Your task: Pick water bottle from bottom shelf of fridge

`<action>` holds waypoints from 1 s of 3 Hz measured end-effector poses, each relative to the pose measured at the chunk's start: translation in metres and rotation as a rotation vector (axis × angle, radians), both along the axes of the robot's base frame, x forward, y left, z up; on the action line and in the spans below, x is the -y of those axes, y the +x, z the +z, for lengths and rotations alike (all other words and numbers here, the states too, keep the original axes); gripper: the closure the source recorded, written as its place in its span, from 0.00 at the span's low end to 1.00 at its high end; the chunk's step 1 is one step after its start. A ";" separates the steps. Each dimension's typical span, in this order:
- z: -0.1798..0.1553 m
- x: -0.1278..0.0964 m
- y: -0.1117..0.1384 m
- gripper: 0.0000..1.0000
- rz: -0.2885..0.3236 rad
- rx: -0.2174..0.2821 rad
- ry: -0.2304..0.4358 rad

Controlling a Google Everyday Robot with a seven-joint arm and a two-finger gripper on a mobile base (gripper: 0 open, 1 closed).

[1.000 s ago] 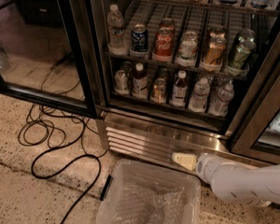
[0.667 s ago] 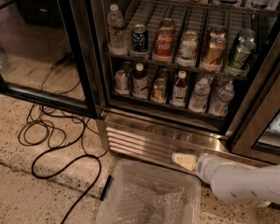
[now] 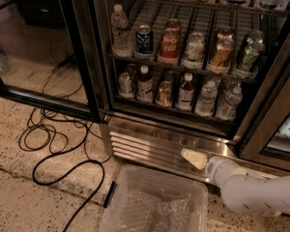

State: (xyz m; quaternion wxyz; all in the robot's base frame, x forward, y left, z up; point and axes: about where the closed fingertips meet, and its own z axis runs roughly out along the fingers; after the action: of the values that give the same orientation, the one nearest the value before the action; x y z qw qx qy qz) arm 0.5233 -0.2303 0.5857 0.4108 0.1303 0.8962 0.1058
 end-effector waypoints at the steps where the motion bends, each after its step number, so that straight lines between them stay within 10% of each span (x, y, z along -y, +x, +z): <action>1: 0.006 0.008 0.013 0.00 -0.040 0.069 0.015; 3: 0.011 0.012 0.038 0.10 -0.048 0.166 -0.043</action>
Offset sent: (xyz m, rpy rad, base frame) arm 0.0386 -0.0148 0.0121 -0.0468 -0.1875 -0.0583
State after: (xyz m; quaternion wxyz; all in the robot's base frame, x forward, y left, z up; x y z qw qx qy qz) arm 0.5613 -0.2424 0.5970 0.4888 0.1336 0.8577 0.0870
